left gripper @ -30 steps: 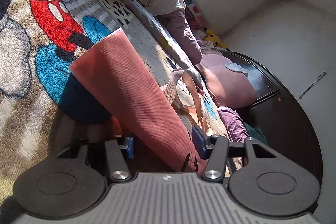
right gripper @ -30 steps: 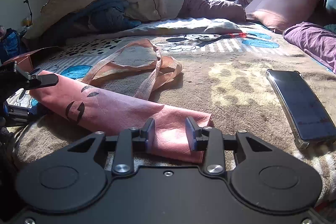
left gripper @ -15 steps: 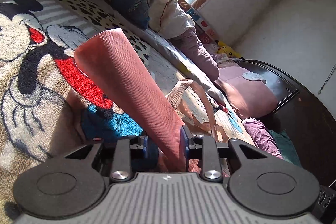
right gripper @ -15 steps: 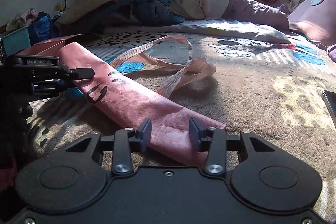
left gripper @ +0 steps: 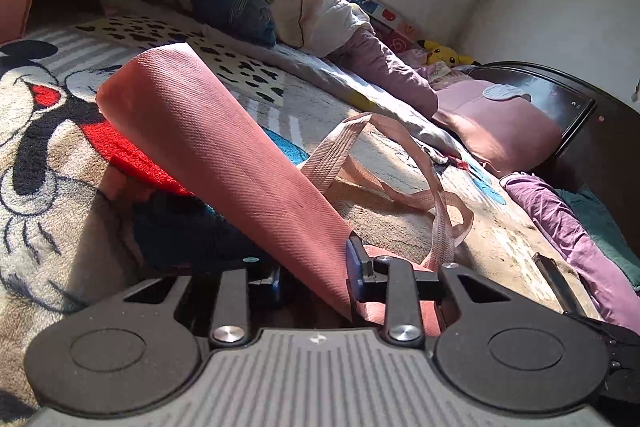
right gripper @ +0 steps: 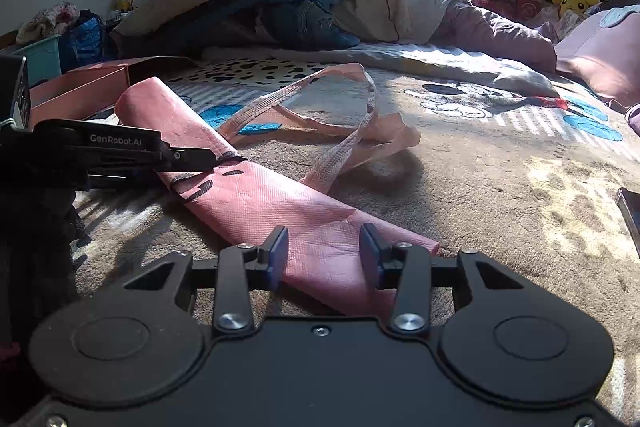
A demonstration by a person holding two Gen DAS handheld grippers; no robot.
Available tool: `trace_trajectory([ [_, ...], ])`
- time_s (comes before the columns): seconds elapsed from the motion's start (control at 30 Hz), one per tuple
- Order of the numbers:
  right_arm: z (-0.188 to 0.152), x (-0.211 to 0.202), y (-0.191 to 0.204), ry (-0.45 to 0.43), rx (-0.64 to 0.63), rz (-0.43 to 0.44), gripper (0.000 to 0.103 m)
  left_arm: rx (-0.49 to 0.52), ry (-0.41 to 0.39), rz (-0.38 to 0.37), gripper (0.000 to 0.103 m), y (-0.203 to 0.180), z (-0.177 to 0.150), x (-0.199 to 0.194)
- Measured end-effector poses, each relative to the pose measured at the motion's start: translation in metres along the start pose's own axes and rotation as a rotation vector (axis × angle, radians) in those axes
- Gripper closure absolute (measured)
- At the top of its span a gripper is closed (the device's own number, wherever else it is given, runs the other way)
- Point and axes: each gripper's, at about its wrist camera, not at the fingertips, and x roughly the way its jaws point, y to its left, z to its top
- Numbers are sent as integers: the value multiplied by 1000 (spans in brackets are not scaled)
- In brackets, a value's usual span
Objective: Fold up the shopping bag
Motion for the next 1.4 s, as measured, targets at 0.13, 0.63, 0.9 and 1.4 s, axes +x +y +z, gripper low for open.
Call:
trace_trajectory([
  [0.13,1,1,-2,2,21,4,62,254,-60,69,74,-31,0,-14],
  [0.63,-2,2,-18,-10,105,78,62,1368,-58,211,77,-115,-69,-9],
  [0.9,-4,3,-27,-13,166,122,62,1526,-57,184,75,-129,-53,-29],
  [1.4,-6,-2,-34,-24,209,167,62,1897,2,155,82,-109,-83,0],
])
